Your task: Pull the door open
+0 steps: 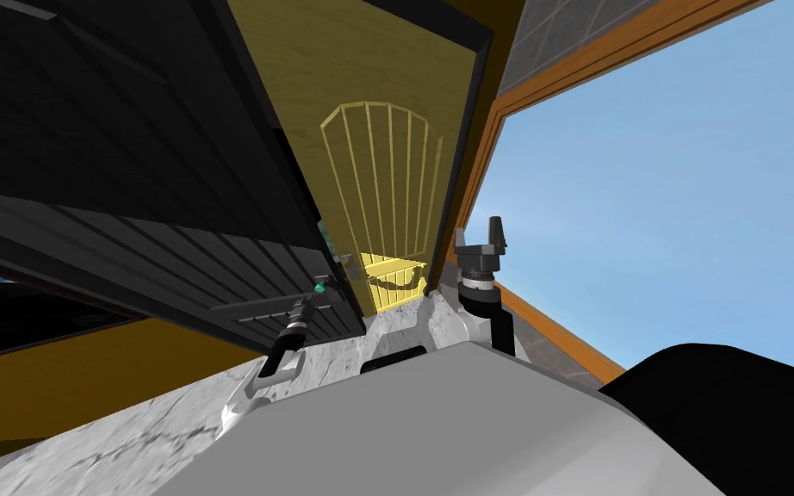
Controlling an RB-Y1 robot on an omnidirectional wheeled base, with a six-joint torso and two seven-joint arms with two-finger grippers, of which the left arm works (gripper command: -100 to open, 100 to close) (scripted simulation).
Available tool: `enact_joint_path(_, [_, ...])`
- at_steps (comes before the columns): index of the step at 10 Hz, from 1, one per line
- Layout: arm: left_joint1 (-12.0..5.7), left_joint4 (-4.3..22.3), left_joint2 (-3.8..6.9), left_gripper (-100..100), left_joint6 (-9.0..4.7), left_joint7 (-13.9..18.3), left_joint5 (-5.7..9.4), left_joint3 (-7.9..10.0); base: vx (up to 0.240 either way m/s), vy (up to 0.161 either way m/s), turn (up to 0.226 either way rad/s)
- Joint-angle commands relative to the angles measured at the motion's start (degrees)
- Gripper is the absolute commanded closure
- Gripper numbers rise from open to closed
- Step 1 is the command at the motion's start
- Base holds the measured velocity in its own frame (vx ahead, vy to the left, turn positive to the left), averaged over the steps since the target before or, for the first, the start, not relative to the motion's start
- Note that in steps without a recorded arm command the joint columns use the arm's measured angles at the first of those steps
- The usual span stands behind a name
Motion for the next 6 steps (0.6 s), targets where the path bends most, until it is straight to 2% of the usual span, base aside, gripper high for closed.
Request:
enact_joint_path(1, [0.5,-1.6,0.61,-100,-0.02,1.0,-0.06,-1.54,-0.241,0.018,-0.105])
enact_joint_path(3, [0.85,-2.6,0.89,-100,-0.14,1.6,-0.16,-2.7,-0.194,-0.005,-0.054])
enact_joint_path(4, [0.6,-2.2,0.57,-100,0.02,1.2,-0.19,-2.29,-0.081,-0.006,-0.009])
enact_joint_path(6, [-0.02,-1.2,0.14,-100,-0.22,0.9,-0.25,-1.8,0.143,0.033,-0.015])
